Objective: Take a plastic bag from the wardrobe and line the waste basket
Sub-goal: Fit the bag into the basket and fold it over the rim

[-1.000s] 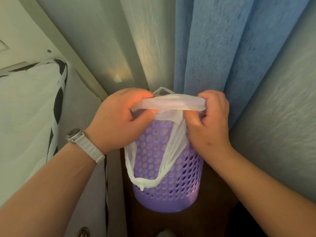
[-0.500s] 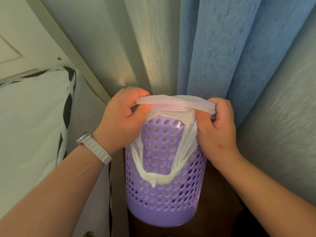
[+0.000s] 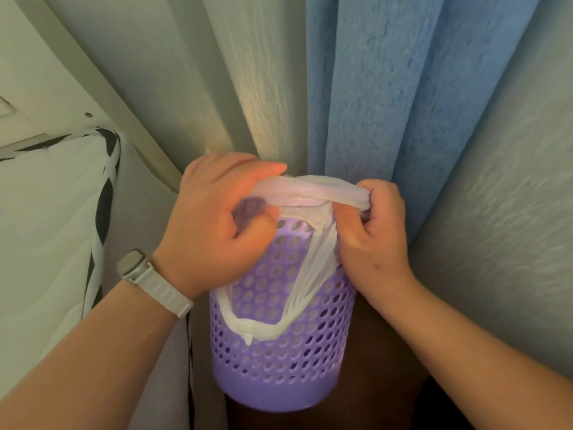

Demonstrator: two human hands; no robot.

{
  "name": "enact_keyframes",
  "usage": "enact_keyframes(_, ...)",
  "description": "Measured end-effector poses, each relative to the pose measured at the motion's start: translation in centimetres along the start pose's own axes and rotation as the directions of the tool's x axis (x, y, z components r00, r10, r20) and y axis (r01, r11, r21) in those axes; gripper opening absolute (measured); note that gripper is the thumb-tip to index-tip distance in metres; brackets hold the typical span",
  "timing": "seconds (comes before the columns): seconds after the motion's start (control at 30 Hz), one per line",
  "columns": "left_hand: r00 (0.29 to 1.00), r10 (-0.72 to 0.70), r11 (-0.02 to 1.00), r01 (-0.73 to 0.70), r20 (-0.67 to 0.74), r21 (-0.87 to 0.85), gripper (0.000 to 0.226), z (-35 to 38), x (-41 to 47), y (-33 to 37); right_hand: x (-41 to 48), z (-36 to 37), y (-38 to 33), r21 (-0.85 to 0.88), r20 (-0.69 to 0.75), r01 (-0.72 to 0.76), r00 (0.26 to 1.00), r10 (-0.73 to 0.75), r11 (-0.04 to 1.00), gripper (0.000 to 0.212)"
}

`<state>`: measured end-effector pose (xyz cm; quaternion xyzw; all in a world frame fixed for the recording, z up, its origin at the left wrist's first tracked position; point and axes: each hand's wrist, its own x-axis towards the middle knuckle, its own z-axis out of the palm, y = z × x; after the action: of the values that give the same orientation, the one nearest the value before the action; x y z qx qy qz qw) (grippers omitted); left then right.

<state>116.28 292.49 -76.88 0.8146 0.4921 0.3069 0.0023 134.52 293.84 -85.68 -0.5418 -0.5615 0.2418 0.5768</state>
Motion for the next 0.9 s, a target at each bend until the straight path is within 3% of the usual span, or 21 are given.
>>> enact_keyframes(0.13, 0.998, 0.061, 0.989, -0.061, 0.011, 0.135, 0.030, 1.3, 0.2, 2.1, -0.4, 0.6, -0.4, -0.031, 0.021, 0.031, 0.999, -0.031, 0.999, 0.016)
enact_keyframes(0.47, 1.000, 0.004, 0.969, -0.012, 0.030, 0.248, 0.024, 2.4, -0.2, 1.7, -1.0, 1.1, -0.6, -0.066, 0.080, 0.026, 0.997, -0.021, 0.997, 0.021)
enact_keyframes(0.9, 0.993, -0.048, 0.982, 0.066, -0.104, 0.176, 0.019, 1.4, 0.1, 0.5, 0.0, -0.1, -0.2, 0.144, 0.075, -0.037, 0.997, 0.027, 0.989, 0.030)
